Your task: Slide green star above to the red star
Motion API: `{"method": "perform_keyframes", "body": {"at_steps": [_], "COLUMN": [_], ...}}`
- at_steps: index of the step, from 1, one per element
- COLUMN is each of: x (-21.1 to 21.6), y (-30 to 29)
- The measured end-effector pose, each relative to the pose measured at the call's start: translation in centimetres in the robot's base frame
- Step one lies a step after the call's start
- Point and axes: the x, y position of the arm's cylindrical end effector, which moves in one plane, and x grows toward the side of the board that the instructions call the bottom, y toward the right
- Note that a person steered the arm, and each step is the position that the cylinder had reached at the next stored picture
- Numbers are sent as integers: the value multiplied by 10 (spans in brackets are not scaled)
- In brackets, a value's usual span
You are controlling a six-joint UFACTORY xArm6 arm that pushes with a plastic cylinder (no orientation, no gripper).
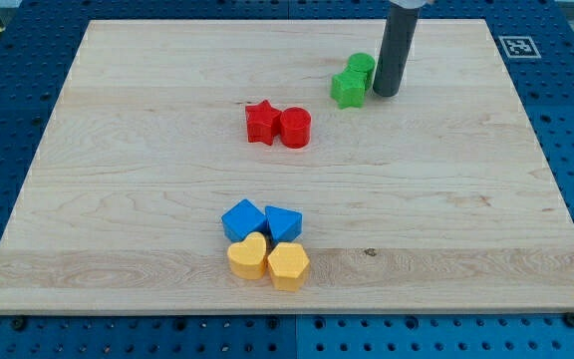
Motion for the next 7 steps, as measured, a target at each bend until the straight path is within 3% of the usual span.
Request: {"method": "perform_keyframes", "body": {"at_steps": [3, 7], "x": [-32, -25], "y": [-58, -123]}}
